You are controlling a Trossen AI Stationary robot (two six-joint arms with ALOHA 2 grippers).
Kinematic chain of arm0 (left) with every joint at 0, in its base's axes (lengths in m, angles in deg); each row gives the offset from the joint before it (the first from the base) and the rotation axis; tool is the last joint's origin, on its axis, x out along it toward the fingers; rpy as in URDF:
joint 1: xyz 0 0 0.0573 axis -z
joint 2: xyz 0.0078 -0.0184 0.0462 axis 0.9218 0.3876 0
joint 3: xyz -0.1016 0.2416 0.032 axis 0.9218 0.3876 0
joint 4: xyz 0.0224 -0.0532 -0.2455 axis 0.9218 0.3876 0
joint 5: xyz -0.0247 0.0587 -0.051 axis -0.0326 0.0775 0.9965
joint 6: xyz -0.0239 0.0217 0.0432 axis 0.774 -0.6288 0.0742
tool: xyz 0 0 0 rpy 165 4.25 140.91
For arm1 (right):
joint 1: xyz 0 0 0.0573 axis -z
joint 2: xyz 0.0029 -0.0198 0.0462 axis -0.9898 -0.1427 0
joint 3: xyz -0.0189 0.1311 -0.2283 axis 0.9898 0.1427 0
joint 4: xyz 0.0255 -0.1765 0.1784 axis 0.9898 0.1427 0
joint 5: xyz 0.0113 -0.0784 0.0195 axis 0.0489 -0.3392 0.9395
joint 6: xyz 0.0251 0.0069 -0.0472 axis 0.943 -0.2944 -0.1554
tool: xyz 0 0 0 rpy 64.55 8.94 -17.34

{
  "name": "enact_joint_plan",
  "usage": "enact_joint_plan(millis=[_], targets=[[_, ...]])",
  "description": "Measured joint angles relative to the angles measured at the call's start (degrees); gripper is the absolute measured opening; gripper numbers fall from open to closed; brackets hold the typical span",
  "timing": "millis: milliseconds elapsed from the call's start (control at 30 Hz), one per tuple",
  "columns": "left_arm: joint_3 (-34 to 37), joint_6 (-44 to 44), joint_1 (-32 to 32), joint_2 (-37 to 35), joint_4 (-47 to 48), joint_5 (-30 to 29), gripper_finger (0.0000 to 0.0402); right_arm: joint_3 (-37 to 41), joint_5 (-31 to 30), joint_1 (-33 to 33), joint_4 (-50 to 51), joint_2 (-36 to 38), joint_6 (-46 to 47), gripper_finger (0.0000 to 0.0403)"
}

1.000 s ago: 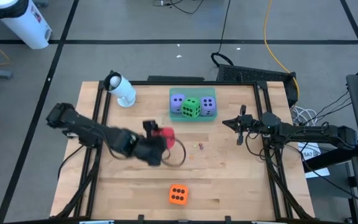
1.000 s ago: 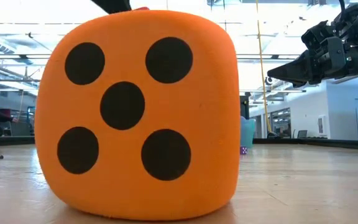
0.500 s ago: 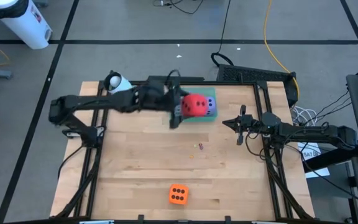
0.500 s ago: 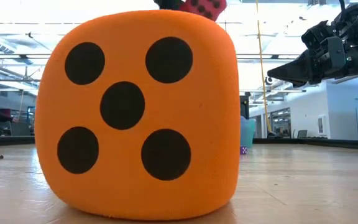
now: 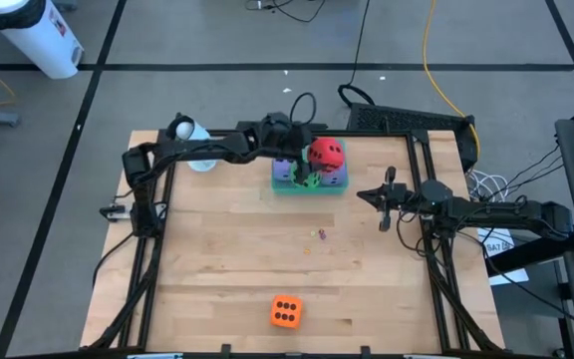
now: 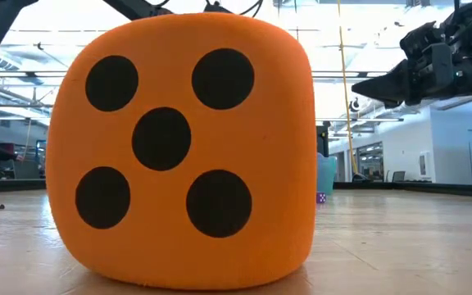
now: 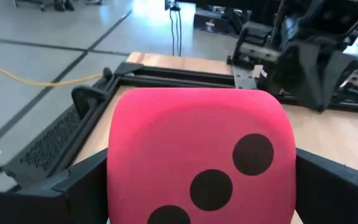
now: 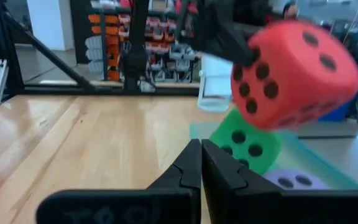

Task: Pick & Place Dice
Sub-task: Put the big red dice into the green bin

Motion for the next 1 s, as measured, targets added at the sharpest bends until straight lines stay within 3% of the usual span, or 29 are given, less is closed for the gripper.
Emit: enact_joint_plan(millis=[100, 233, 333, 533, 833, 1000], targets=[[-0.02, 0.05, -0.37, 0.33, -0.38, 0.31, 0.0397, 0.0, -0.7, 0.0, -3.02, -0.01, -2.56, 0.0001], [-0.02, -2.04, 0.11, 0.33, -0.28, -0.79, 0.0397, -1.57, -7.48, 0.0, -4.19, -0.08, -4.25, 0.0001], [-0.02, -3.43, 0.67, 0.33, 0.0, -2.81, 0.0397, -4.61, -7.72, 0.02, -3.93, -1.43, -5.49, 0.0], [-0.02, -3.29, 0.92, 0.33, 0.21, -3.64, 0.0397, -15.34, -9.46, 0.04, 7.1, -9.12, -8.24, 0.0], [-0.04, -0.17, 0.88, 0.33, 0.28, -3.21, 0.0397, -32.45, -8.37, 3.92, 14.47, -23.48, -11.89, 0.0], [-0.11, 0.11, 0.43, 0.81, 0.52, -3.65, 0.0397, -38.41, -2.11, 7.91, 15.63, -30.95, -11.64, 0.0]])
